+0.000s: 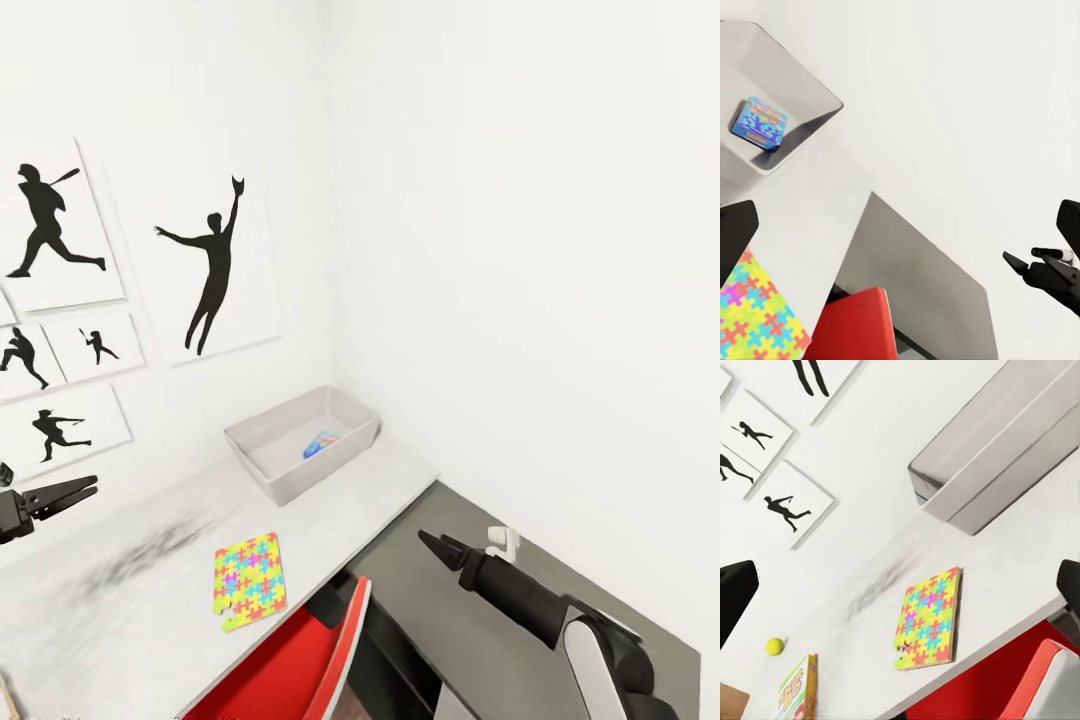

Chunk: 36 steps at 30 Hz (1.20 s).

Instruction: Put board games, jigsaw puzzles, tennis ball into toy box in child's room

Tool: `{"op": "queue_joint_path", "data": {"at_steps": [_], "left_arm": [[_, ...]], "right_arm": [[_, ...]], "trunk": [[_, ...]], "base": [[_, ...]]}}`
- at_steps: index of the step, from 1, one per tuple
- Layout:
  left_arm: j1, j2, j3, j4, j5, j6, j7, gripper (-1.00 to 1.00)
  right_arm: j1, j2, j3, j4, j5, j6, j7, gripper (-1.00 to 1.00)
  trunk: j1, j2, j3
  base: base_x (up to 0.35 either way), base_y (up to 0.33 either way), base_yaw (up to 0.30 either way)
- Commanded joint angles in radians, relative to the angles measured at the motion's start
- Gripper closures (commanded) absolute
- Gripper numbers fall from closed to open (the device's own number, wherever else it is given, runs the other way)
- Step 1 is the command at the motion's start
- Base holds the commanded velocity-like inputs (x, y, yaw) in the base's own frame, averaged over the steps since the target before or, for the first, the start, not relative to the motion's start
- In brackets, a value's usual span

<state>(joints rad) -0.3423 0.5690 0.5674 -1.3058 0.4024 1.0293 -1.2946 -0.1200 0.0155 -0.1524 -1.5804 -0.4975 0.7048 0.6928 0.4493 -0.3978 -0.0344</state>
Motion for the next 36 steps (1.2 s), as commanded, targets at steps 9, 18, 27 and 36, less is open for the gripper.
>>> {"op": "queue_joint_path", "data": {"at_steps": [9,18,27,36], "left_arm": [[-0.001,-0.001,-0.001,0.000,0.002,0.008,-0.001,-1.00],[-0.001,0.000,-0.001,0.001,0.002,0.008,-0.001,-1.00],[-0.001,0.000,-0.001,0.001,0.002,0.008,-0.002,-1.00],[-0.001,0.000,0.001,0.001,0.002,0.008,-0.002,-1.00]], "right_arm": [[-0.001,0.000,-0.003,-0.001,-0.003,0.007,0.002,-1.00],[-0.001,0.000,-0.004,0.001,-0.001,0.007,0.000,-1.00],[-0.001,-0.003,-0.004,0.002,-0.001,0.008,-0.002,-1.00],[-0.001,-0.008,-0.006,0.004,-0.001,0.008,-0.002,-1.00]], "trunk": [[0.001,-0.002,0.009],[0.001,-0.002,0.018],[0.001,-0.002,0.023],[0.001,-0.002,0.023]], "base": [[-0.003,0.000,0.205],[0.097,0.000,0.233],[0.077,0.000,0.249],[0.018,0.065,0.076]]}}
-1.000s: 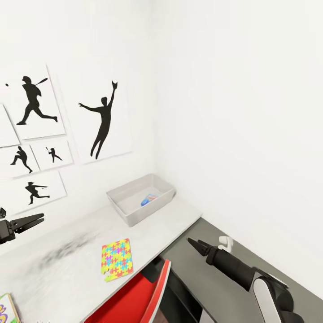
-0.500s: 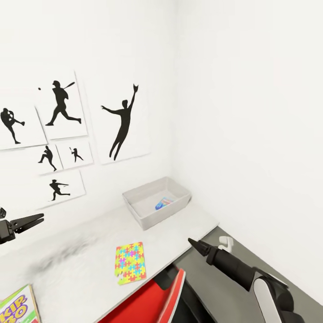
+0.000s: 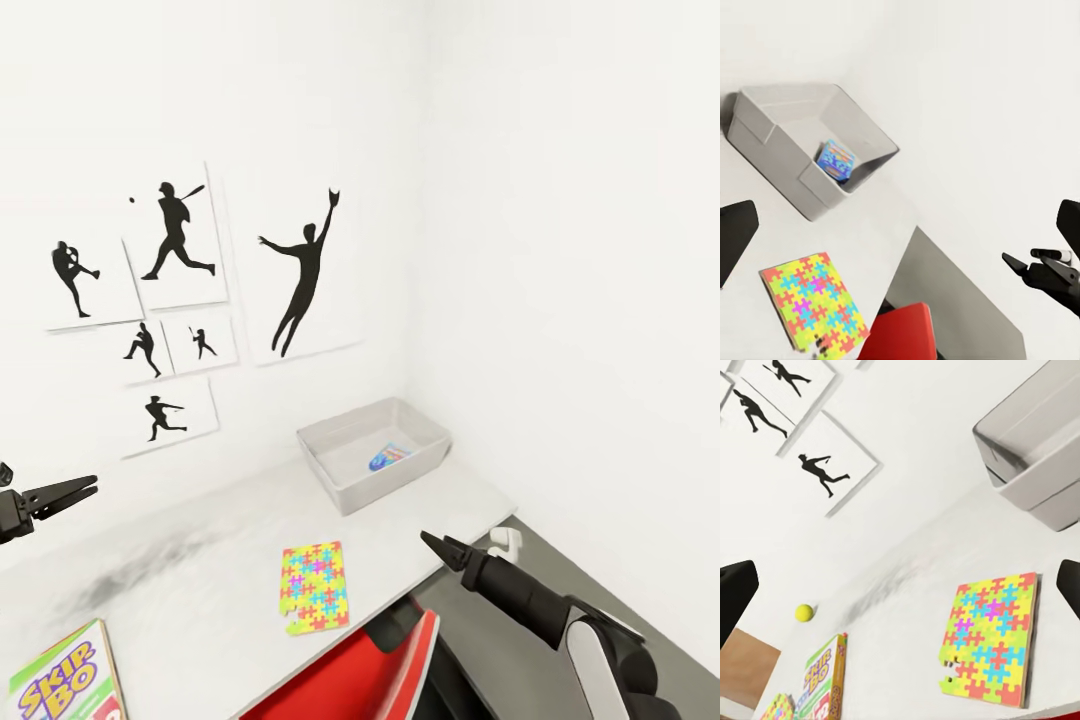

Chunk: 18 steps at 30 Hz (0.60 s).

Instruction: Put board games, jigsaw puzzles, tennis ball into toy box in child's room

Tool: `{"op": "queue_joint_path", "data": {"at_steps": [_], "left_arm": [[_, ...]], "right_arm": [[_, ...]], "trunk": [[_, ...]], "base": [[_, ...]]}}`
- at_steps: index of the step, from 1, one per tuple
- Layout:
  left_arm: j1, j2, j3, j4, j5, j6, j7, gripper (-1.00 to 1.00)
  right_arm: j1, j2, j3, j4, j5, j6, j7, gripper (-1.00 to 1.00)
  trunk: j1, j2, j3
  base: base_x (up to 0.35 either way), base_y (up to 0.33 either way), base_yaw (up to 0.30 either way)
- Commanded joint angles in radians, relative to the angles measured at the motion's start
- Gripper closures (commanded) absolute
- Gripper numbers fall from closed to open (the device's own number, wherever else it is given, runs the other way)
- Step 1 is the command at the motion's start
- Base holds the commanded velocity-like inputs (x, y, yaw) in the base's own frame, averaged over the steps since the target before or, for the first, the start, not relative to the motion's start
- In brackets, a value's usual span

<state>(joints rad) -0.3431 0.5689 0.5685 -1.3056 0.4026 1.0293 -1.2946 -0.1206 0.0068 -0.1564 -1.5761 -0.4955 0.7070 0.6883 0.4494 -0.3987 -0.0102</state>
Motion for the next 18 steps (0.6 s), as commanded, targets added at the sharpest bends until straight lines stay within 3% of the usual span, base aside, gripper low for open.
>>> {"op": "queue_joint_path", "data": {"at_steps": [1,10,18], "left_arm": [[-0.001,0.000,0.000,0.000,0.002,0.008,-0.002,-1.00],[-0.001,0.000,0.000,0.000,0.002,0.008,-0.001,-1.00],[-0.001,0.000,0.002,0.000,0.002,0.008,-0.001,-1.00]], "right_arm": [[-0.001,0.000,-0.002,0.000,-0.003,0.006,0.002,-1.00],[-0.001,0.001,-0.002,0.001,-0.003,0.007,0.001,-1.00],[-0.001,0.001,-0.003,0.001,-0.003,0.011,0.001,-1.00]], "trunk": [[0.001,-0.001,-0.001],[0.001,-0.001,-0.001],[0.001,-0.001,-0.001]], "base": [[0.017,0.054,0.015],[0.016,0.021,0.006],[0.123,0.038,0.001]]}}
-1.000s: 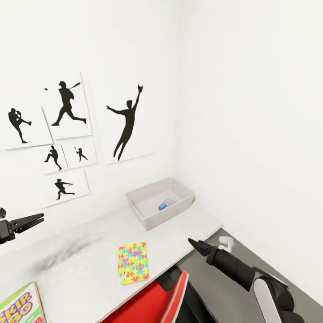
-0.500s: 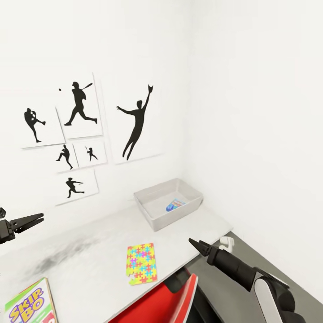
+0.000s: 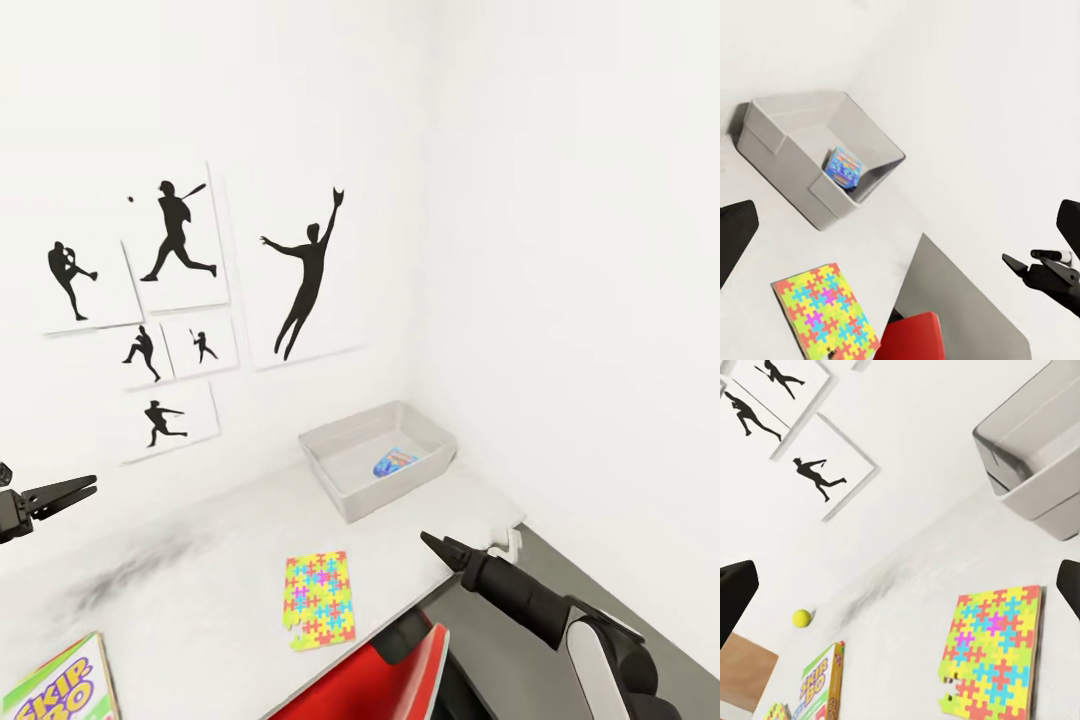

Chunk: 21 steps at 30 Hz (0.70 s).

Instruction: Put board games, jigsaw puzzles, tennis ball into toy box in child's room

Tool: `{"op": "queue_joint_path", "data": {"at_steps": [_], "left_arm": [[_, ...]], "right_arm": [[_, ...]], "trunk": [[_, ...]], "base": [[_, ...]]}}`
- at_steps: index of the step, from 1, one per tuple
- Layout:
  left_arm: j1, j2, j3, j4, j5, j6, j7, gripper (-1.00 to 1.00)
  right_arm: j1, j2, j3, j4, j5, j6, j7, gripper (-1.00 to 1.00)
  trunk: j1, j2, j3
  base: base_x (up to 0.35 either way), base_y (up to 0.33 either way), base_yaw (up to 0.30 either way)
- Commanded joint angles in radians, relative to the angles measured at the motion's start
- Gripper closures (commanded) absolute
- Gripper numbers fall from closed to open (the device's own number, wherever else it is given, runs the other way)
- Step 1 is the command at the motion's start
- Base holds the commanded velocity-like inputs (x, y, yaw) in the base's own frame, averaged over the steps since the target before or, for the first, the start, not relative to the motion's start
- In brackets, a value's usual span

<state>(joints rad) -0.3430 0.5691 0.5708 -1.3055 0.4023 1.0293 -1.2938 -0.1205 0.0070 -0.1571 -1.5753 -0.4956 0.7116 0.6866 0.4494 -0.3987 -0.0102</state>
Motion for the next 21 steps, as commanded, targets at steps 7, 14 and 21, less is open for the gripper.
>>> {"op": "queue_joint_path", "data": {"at_steps": [7,14,21], "left_arm": [[-0.001,0.000,0.000,0.001,0.002,0.008,-0.002,-1.00],[-0.001,0.001,0.000,0.001,0.001,0.008,-0.002,-1.00],[-0.001,0.001,0.001,0.001,0.002,0.008,-0.002,-1.00]], "right_arm": [[-0.001,0.001,-0.002,0.000,-0.003,0.008,0.002,-1.00],[-0.001,0.001,-0.002,0.000,-0.003,0.009,0.002,-1.00],[-0.001,0.000,-0.002,0.000,-0.003,0.007,0.002,-1.00]], "trunk": [[0.001,-0.001,-0.004],[0.001,-0.001,-0.008],[0.001,-0.001,-0.010]], "base": [[0.036,0.009,-0.033],[0.071,0.002,-0.064],[0.042,0.000,-0.025]]}}
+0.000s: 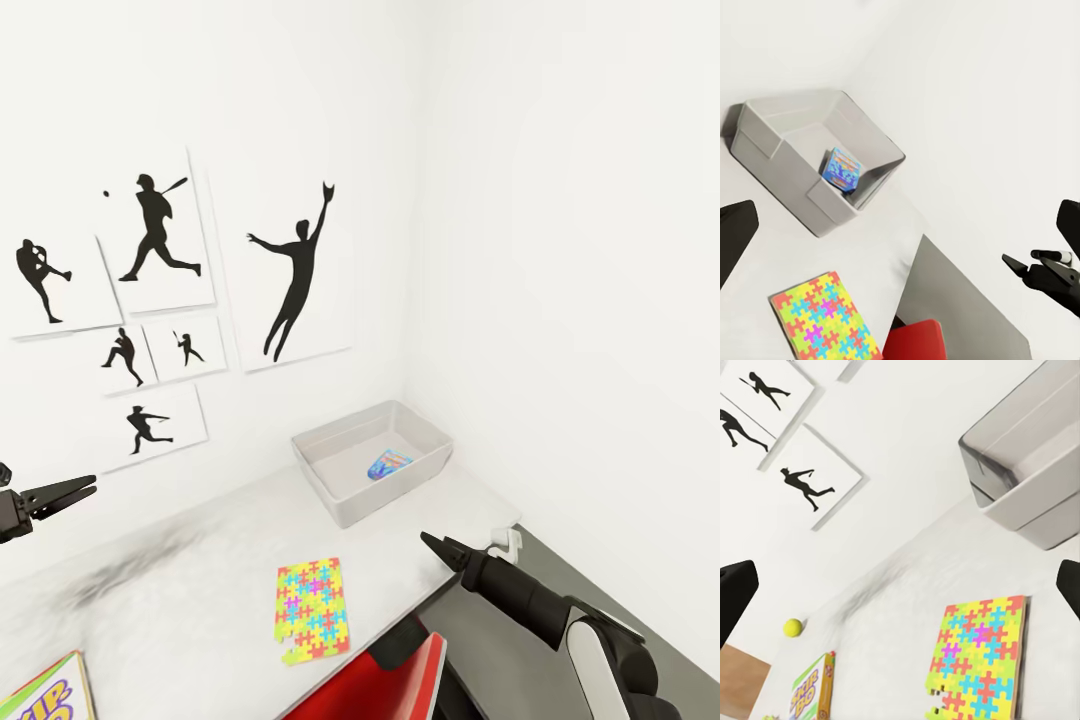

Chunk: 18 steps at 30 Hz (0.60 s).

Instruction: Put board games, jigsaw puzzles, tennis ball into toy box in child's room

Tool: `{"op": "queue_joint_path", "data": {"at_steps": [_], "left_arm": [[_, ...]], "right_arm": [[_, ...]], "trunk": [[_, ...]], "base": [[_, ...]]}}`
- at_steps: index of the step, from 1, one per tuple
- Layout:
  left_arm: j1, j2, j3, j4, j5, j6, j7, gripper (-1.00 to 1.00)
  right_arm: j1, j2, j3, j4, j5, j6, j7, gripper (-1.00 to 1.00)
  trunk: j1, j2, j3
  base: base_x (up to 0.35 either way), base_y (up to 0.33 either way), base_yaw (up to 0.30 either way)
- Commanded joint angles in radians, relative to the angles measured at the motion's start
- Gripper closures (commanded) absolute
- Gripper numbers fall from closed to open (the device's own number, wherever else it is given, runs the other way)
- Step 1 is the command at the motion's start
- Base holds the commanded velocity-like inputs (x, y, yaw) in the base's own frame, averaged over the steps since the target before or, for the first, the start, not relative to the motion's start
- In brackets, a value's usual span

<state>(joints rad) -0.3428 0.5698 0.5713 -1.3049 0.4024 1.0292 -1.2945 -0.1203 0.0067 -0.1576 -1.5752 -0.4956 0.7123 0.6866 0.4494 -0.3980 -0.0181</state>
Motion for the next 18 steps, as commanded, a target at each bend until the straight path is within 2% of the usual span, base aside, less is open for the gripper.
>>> {"op": "queue_joint_path", "data": {"at_steps": [1,18], "left_arm": [[-0.001,0.000,0.000,0.000,0.002,0.008,-0.002,-1.00],[-0.001,0.000,0.001,0.000,0.002,0.008,-0.002,-1.00]], "right_arm": [[-0.001,0.000,-0.002,0.000,-0.003,0.006,0.002,-1.00],[-0.001,0.004,-0.001,0.001,-0.003,0.005,-0.001,-1.00]], "trunk": [[0.001,-0.002,-0.002],[0.001,-0.002,-0.002]], "base": [[0.016,0.000,-0.010],[0.004,0.000,-0.002]]}}
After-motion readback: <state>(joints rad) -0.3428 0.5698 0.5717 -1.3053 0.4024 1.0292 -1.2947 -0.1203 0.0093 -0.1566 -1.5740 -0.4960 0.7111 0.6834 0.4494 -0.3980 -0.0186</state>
